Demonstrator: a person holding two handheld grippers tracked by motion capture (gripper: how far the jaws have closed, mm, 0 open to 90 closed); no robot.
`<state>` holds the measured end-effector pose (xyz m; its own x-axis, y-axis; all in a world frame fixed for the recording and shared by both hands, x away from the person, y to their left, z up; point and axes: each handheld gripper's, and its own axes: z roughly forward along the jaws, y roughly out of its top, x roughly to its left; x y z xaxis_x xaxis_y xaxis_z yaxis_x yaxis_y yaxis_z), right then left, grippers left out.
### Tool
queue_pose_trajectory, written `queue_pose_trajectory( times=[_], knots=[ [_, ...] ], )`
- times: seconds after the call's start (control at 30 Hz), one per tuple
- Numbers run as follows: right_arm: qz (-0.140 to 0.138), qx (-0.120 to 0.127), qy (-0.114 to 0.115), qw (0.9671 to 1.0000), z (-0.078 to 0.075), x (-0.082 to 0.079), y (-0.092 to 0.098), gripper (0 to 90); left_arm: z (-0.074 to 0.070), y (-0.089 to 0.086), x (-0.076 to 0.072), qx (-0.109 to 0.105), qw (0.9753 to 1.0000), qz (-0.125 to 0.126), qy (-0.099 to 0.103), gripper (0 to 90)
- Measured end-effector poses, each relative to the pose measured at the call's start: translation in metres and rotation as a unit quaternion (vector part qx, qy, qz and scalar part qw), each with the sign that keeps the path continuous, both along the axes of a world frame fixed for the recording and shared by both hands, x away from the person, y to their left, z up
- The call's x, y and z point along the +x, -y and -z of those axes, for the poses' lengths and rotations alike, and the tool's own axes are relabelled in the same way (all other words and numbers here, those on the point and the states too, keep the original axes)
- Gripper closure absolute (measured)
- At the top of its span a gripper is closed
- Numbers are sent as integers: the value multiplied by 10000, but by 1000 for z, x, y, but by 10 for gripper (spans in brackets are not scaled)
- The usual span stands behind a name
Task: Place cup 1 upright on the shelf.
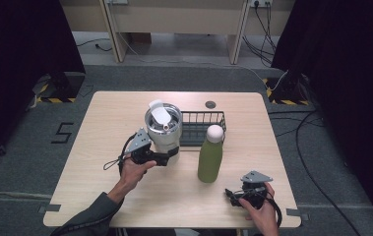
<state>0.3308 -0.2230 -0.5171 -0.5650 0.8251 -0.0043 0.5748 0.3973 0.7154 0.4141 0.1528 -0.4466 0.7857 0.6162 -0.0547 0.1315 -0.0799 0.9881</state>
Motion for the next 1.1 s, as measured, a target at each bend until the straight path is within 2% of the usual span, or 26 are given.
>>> queue_pose_trajectory(
  times=[0.27, 0.37, 0.7, 0.8, 0.9, 1.1],
  knots=[
    [3, 6, -8, 10000, 0, 0, 0, 105, -13, -2, 4, 1, 10000, 6, 32, 109],
    [2, -3, -21, 10000, 0, 0, 0, 105, -21, -2, 5, 30, 9999, 19, 100, 109],
    [-2, -8, -13, 10000, 0, 0, 0, 105, -39, -3, 12, 22, 9999, 29, 107, 109],
    [-3, -6, -14, 10000, 0, 0, 0, 105, -42, -3, 13, -3, 9999, 37, 107, 109],
    [-3, -5, -14, 10000, 0, 0, 0, 105, -47, -2, 15, 72, 9998, 19, 165, 109],
    [-3, -5, -13, 10000, 0, 0, 0, 105, -53, -1, 20, 24, 9999, 9, 132, 109]
  ],
)
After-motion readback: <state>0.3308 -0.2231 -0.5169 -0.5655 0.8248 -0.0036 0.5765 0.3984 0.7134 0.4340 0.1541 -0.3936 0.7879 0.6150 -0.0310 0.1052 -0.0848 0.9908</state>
